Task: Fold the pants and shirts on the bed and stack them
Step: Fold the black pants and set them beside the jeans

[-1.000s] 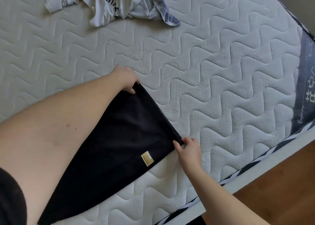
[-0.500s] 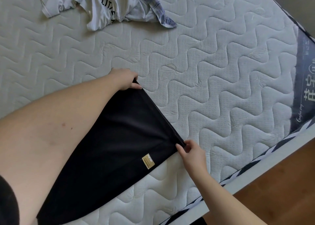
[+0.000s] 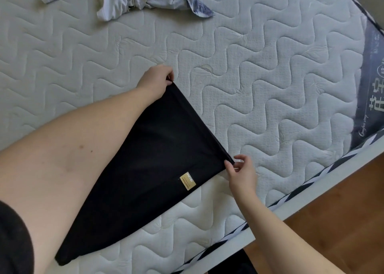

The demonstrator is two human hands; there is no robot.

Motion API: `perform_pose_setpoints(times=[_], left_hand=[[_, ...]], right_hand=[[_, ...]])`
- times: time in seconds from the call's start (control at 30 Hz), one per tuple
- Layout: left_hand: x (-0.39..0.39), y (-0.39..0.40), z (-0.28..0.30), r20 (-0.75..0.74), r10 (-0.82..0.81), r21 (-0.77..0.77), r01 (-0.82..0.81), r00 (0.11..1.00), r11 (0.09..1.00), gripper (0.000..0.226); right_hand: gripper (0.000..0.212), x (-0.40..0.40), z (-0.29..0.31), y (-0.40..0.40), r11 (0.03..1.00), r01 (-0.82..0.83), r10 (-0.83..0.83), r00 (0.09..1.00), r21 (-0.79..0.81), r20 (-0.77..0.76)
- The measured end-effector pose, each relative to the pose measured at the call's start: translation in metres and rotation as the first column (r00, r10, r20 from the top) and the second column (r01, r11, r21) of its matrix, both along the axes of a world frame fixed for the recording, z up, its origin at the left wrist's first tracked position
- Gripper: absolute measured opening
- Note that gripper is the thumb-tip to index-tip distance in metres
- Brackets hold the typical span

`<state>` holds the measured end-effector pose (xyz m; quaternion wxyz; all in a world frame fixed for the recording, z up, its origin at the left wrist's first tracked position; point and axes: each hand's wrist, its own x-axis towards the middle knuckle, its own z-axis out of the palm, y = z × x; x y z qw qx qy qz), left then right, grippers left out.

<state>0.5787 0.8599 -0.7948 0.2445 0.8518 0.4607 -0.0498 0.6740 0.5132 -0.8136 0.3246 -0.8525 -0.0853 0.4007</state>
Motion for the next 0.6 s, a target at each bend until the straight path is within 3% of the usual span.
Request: perform_pose_setpoints(times=[0.17, 0.37, 0.5, 0.6], left_hand=[[-0.011, -0.014, -0.011, -0.04, 0.076, -0.05, -0.078, 0.996, 0.996, 0.046], [-0.064, -0.021, -0.015, -0.163, 0.165, -0.041, -0.174, 0.973, 0.984, 0.056], [-0.099, -0.025, -0.016, -0.189, 0.211, -0.058, -0.226, 0.959, 0.972, 0.056], [-0.133, -0.023, -0.015, -0.21, 0.271, -0.094, -0.295, 0.94, 0.951, 0.053]], right_hand=[[0.042, 0.01, 0.0, 0.004, 0.999, -0.054, 0.054, 0.999, 0.001, 0.001], [0.047, -0.003, 0.002, 0.017, 0.988, -0.153, 0.157, 0.974, -0.036, 0.166], [0.047, -0.025, 0.009, 0.035, 0.929, -0.299, 0.367, 0.828, -0.219, 0.424], [0.048, -0.046, 0.013, 0.047, 0.866, -0.45, 0.496, 0.712, -0.218, 0.498]])
